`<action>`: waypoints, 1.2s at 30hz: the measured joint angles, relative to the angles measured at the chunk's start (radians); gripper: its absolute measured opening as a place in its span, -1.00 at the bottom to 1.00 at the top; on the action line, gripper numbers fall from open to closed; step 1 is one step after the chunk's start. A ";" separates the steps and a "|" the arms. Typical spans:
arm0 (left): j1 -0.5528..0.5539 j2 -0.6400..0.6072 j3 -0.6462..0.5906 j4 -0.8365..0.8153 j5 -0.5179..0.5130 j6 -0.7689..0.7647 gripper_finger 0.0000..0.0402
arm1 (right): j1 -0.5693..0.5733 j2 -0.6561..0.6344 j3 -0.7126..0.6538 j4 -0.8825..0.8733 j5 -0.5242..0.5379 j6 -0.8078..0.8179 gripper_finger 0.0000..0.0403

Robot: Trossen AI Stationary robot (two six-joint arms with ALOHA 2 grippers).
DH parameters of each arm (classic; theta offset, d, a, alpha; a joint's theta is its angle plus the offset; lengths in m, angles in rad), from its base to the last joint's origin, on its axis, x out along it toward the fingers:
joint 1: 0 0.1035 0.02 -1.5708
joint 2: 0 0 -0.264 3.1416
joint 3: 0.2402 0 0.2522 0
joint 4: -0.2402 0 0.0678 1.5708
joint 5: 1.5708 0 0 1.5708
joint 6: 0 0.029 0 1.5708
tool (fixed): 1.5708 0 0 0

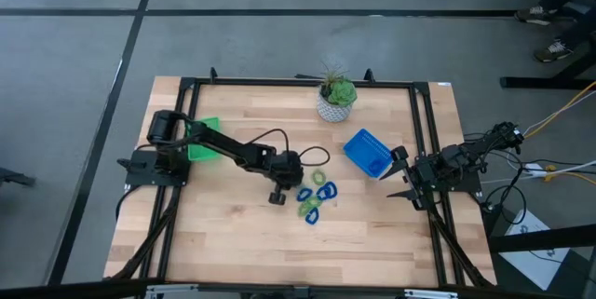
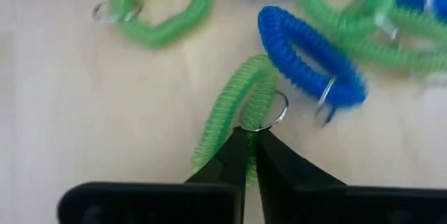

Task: Sort spring keychains
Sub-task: Put the green spring keychain in the green bin

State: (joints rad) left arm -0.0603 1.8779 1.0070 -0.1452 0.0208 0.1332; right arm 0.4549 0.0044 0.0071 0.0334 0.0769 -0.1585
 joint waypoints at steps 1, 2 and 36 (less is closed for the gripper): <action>-0.007 -0.016 -0.001 -0.014 -0.034 0.000 -0.95 | 0.000 0.000 0.000 0.000 0.000 0.000 0.20; -0.013 -0.032 -0.003 -0.036 -0.072 0.000 -0.95 | 0.000 0.000 0.000 0.000 0.000 0.000 0.20; -0.341 -0.375 -0.008 -0.146 -0.948 -0.210 -0.96 | 0.000 0.000 0.000 0.000 0.000 0.000 0.20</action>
State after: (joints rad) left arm -0.4018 1.5026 0.9988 -0.2914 -0.9269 -0.0771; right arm 0.4549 0.0044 0.0072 0.0336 0.0769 -0.1585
